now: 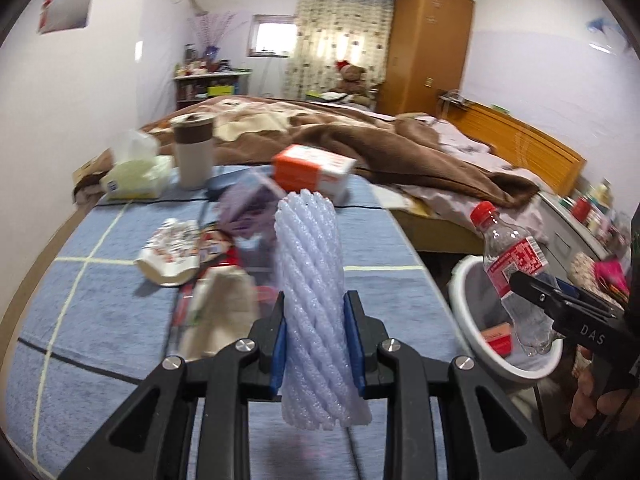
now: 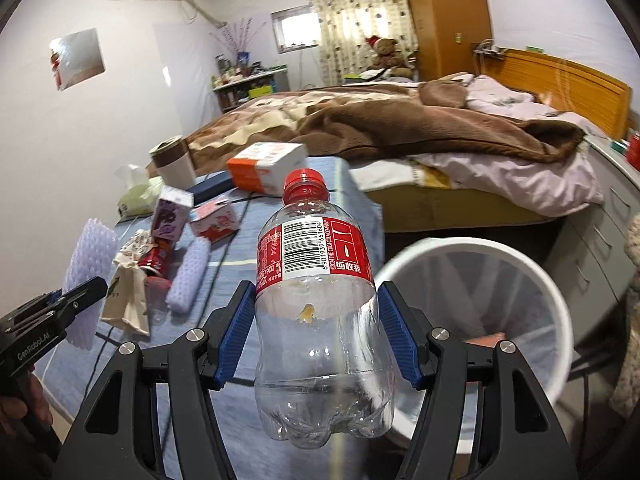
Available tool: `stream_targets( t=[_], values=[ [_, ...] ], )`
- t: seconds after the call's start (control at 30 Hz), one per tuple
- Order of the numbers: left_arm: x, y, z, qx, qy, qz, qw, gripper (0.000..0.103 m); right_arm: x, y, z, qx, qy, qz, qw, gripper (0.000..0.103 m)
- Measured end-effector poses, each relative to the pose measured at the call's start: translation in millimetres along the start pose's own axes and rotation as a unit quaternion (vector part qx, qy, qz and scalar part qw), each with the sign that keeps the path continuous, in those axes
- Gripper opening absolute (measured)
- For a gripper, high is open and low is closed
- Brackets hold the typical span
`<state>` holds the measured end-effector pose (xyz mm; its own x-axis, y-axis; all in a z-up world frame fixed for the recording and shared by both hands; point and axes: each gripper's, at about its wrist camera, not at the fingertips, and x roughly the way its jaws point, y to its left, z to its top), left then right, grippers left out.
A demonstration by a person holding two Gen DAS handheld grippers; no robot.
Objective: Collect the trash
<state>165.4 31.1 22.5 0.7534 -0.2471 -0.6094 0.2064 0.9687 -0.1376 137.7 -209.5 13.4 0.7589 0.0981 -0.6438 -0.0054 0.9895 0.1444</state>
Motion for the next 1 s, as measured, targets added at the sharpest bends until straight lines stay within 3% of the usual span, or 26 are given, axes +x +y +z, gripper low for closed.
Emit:
stream_targets(
  t=[0.33, 0.47, 0.77, 1.0],
  values=[
    [17, -89, -2, 0.062, 0.015, -0.074, 0.9952, 0.027, -22, -62, -12, 0.028, -0.001, -0.063, 0.998, 0.064],
    [33, -120, -3, 0.072, 0.038, -0.109, 0.9907, 0.027, -18, -81, -16, 0.035, 0.012, -0.079, 0.996, 0.064],
    [64, -187, -16, 0.135, 0.072, -0.132, 0.9794, 0.027, -5, -125, -26, 0.056, 0.049, -0.095, 0.993, 0.064],
    [88, -219, -23, 0.162, 0.099, -0.147, 0.9707, 0.027, 11, -144, -33, 0.058, 0.079, -0.098, 0.99, 0.064]
  ],
)
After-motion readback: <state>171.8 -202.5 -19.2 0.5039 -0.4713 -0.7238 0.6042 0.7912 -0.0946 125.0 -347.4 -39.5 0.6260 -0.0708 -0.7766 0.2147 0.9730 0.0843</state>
